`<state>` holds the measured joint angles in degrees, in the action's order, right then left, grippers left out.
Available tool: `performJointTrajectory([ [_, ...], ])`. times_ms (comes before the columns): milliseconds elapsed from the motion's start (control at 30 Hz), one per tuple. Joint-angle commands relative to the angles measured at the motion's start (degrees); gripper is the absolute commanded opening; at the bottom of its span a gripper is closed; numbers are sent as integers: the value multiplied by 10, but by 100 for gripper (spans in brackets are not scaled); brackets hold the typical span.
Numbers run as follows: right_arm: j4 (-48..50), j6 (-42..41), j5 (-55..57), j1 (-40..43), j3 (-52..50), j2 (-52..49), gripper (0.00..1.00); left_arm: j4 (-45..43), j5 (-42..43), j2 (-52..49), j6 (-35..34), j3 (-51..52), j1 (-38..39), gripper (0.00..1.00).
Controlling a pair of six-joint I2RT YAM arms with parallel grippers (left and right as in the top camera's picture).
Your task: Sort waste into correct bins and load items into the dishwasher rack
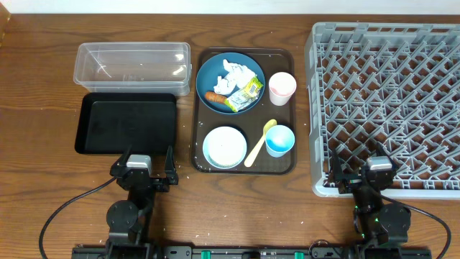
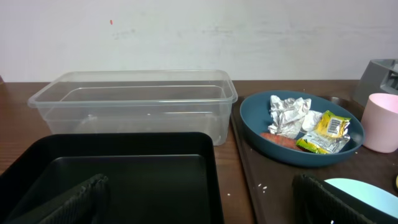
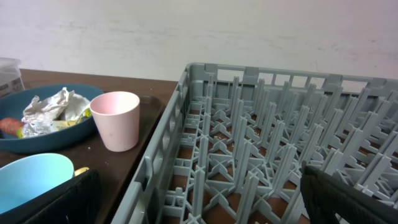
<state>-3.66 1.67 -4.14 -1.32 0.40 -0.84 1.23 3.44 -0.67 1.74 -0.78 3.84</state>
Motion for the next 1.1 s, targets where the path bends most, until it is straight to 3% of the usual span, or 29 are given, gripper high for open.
performJointTrajectory([
  [0, -2, -10, -4, -4, -1, 2, 99, 26, 2, 4, 0, 5, -3, 96],
  [1067, 25, -6, 6, -4, -1, 2, 99, 18, 1, 4, 0, 5, -3, 96],
])
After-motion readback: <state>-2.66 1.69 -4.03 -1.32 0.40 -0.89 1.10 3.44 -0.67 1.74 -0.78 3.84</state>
